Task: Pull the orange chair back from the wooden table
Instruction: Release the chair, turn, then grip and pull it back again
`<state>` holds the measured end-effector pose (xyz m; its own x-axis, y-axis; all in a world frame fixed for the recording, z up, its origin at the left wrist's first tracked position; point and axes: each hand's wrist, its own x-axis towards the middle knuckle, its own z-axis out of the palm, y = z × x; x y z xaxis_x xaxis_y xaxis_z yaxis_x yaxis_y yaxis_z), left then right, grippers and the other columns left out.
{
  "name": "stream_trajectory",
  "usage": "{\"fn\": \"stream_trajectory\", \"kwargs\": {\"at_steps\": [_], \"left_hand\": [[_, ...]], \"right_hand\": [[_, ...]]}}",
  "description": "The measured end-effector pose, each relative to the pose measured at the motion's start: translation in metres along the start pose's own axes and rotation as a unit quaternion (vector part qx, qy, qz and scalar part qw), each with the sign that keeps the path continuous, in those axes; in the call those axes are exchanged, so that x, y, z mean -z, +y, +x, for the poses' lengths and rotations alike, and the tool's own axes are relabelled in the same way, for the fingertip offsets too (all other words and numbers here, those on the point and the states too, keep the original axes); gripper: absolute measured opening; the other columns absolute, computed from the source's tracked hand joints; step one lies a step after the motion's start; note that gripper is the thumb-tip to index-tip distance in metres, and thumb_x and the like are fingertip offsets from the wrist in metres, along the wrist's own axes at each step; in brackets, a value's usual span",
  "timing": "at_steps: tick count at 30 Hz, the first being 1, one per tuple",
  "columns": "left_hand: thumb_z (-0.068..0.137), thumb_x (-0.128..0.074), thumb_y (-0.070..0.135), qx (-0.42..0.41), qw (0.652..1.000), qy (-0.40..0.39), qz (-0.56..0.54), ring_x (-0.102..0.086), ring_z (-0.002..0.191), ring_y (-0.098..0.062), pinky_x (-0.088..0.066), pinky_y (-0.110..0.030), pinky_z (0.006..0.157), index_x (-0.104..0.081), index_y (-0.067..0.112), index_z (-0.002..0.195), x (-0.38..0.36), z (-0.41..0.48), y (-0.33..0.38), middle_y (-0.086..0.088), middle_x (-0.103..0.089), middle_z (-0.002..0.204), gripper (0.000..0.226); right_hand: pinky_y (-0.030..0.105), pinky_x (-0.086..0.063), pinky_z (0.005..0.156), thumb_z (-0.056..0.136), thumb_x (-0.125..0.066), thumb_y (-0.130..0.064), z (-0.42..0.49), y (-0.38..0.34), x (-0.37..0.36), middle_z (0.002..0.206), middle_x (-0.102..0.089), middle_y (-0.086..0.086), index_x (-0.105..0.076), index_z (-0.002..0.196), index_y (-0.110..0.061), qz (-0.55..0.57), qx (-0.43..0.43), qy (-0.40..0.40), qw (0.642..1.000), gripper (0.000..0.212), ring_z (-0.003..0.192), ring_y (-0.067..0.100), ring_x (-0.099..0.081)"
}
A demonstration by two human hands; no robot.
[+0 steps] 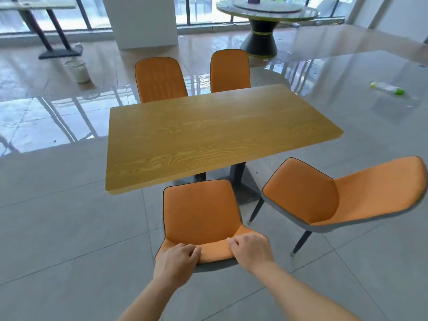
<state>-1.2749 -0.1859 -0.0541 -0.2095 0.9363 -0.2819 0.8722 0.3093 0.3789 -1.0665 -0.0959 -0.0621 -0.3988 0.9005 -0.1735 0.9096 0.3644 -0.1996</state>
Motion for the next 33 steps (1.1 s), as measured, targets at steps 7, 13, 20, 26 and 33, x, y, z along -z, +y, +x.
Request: {"fn": "stream_trajectory", "kwargs": {"at_steps": [7,13,20,26,33], "left_hand": [[0.102,-0.031,0.047,0.026,0.999,0.034,0.005,-0.051,0.065,-0.010,-0.038,-0.025,0.059,-0.060,0.023,0.071,-0.012,-0.006,0.009,0.003,-0.054,0.066,0.049],[0.099,-0.031,0.049,0.070,0.995,0.062,0.021,-0.056,0.066,-0.011,-0.050,-0.032,0.066,-0.064,0.020,0.072,-0.028,-0.017,0.031,0.003,-0.055,0.065,0.051],[0.098,-0.033,0.048,0.110,0.990,0.084,0.017,-0.054,0.062,-0.012,-0.042,-0.026,0.058,-0.062,0.018,0.070,-0.047,-0.029,0.069,0.004,-0.055,0.063,0.050],[0.099,-0.034,0.046,0.127,0.988,0.090,0.004,-0.050,0.059,-0.011,-0.032,-0.024,0.053,-0.052,0.022,0.061,-0.050,-0.036,0.087,0.006,-0.051,0.059,0.049],[0.098,-0.033,0.048,0.123,0.989,0.083,-0.005,-0.053,0.060,-0.011,-0.038,-0.025,0.056,-0.052,0.021,0.059,-0.056,-0.045,0.084,0.005,-0.053,0.060,0.051]], "right_hand": [[0.035,-0.048,0.072,0.093,-0.017,-0.055,-0.002,0.008,-0.013,0.063,-0.064,-0.004,-0.071,0.068,-0.021,-0.028,-0.002,0.029,0.999,0.069,0.061,0.016,-0.050],[0.035,-0.048,0.076,0.093,-0.016,-0.059,-0.003,0.032,-0.016,0.063,-0.066,-0.003,-0.073,0.068,-0.022,-0.044,0.021,0.039,0.998,0.073,0.063,0.016,-0.058],[0.036,-0.051,0.077,0.095,-0.024,-0.057,-0.007,0.067,-0.014,0.060,-0.067,-0.002,-0.074,0.066,-0.020,-0.045,0.041,0.040,0.997,0.069,0.060,0.018,-0.060],[0.033,-0.053,0.077,0.098,-0.031,-0.054,-0.012,0.077,-0.006,0.066,-0.070,-0.002,-0.077,0.071,-0.018,-0.036,0.058,0.041,0.997,0.064,0.063,0.016,-0.063],[0.033,-0.054,0.077,0.099,-0.032,-0.052,-0.026,0.074,-0.004,0.067,-0.072,-0.003,-0.077,0.072,-0.019,-0.053,0.047,0.035,0.997,0.062,0.062,0.015,-0.063]]}}
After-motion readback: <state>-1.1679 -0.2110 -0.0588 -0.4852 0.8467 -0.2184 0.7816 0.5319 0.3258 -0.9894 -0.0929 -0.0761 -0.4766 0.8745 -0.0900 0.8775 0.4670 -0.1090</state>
